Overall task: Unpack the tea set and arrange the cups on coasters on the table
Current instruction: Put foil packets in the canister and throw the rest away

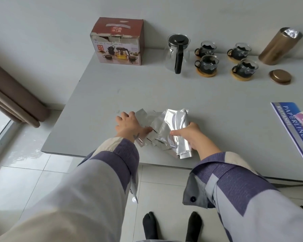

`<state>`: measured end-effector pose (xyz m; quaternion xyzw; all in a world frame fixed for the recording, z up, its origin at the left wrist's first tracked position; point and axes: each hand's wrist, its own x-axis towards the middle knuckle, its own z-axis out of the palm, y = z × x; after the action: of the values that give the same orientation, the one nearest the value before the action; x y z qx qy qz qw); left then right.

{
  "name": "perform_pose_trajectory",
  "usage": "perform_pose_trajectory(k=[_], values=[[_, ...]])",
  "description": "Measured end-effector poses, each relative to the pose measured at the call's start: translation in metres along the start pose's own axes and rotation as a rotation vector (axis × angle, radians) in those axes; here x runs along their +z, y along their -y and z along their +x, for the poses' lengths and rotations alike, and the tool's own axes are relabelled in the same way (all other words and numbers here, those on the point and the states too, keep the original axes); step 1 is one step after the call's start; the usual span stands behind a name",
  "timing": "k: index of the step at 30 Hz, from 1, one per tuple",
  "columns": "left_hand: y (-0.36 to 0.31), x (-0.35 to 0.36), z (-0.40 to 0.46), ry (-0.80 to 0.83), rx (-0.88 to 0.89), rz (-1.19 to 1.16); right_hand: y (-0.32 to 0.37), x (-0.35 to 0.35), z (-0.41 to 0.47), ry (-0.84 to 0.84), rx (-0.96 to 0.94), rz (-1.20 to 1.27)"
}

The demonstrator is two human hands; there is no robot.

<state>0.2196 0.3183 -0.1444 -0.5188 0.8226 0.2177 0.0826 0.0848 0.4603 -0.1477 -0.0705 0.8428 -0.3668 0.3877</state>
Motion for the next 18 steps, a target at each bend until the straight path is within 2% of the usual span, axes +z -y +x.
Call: perform_pose_trajectory(k=[6, 9, 13, 18], values=[[-0.009, 0.005, 0.002, -0.011, 0.074, -0.026, -0.001, -0.006, -0.003, 0.04, -0.028, -0.004], [-0.016, 0.004, 0.003, 0.085, 0.037, -0.141, -0.003, -0.003, -0.003, 0.008, -0.046, -0.023], [-0.032, 0.006, 0.0, 0.186, 0.057, -0.143, -0.007, -0.002, -0.003, -0.028, -0.064, 0.01], [-0.045, 0.019, -0.007, 0.044, 0.041, 0.06, -0.008, 0.0, -0.007, -0.041, -0.103, 0.013]])
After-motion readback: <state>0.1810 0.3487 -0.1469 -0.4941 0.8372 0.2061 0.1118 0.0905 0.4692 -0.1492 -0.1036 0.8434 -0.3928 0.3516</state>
